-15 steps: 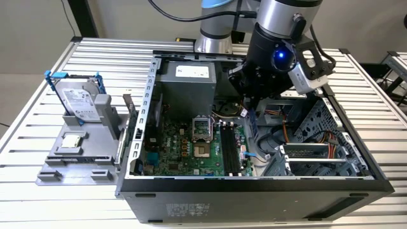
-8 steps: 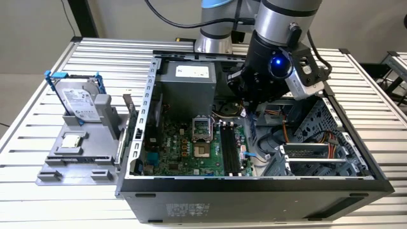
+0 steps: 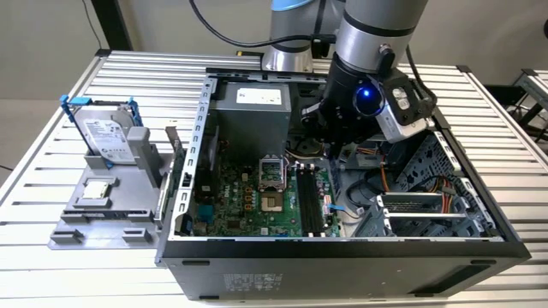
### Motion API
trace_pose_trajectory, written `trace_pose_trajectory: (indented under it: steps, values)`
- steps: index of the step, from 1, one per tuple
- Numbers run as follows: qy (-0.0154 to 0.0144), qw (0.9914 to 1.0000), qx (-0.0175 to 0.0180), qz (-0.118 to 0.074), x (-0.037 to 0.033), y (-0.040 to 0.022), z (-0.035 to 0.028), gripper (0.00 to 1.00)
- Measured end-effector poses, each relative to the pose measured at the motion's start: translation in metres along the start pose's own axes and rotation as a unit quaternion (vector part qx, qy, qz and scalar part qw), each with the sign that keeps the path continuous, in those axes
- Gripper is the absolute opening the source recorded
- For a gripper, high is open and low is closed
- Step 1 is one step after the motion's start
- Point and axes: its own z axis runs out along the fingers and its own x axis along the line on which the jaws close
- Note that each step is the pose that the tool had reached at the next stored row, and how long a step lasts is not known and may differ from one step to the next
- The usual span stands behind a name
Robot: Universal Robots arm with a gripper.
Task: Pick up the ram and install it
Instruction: 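Insert the ram into the slot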
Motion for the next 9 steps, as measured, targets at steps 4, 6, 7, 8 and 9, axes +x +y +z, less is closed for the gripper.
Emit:
trace_pose_trajectory:
  steps: [4,6,7,8,9]
  values:
    - [0.0006,1.0,0.0,0.0,0.0001,0.0,0.0013,0.0]
    - [0.0006,1.0,-0.0001,0.0,0.0001,-0.0001,0.002,0.0]
    - [0.0006,1.0,-0.0001,0.0,0.0001,-0.0001,0.0035,0.0]
    - [0.0006,1.0,0.0,0.0,0.0001,-0.0002,0.0052,0.0]
    - [0.0006,1.0,0.0,0.0,0.0001,-0.0002,0.007,0.0]
